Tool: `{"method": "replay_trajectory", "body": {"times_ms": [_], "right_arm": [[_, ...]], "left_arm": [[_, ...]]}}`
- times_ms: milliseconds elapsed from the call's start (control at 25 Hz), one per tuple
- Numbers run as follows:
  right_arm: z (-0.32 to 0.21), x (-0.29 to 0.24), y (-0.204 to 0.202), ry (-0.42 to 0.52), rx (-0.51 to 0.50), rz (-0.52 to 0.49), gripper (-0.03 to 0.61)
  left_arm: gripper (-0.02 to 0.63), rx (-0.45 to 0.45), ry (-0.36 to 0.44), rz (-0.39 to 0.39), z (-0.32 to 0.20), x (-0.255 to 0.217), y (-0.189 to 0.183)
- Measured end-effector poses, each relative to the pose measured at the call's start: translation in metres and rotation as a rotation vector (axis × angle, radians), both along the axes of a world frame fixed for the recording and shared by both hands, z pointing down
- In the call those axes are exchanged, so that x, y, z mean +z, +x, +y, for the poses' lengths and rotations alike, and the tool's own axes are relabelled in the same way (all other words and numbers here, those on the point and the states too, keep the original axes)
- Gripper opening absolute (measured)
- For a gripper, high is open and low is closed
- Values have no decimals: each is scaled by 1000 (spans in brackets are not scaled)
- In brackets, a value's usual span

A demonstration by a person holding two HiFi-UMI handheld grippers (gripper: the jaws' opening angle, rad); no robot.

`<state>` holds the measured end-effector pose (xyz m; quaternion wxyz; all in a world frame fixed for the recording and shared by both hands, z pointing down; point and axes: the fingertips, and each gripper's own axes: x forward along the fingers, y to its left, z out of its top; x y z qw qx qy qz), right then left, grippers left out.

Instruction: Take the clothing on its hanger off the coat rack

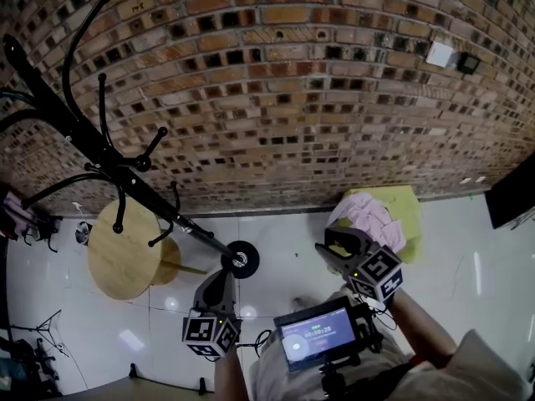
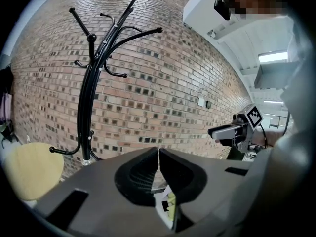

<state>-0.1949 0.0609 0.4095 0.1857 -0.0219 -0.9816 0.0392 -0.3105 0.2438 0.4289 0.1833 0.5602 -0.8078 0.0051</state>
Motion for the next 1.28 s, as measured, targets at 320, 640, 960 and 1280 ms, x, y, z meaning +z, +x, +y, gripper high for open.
{"method": "replay_trajectory", "body": {"times_ms": [320, 640, 960, 1280], "right_arm": [[1, 6, -3, 1, -31, 25, 140], [-6, 8, 2, -23, -18, 6, 140], [-14, 9, 12, -69, -11, 0, 140], [-18, 13, 17, -65, 2, -5, 106]], "left_arm": [[23, -48, 7, 1, 7, 0, -9], [23, -50, -9, -8, 2, -1, -8], [22, -19, -24, -26, -16, -7, -1], [23, 7, -32, -23, -26, -4, 7]]}}
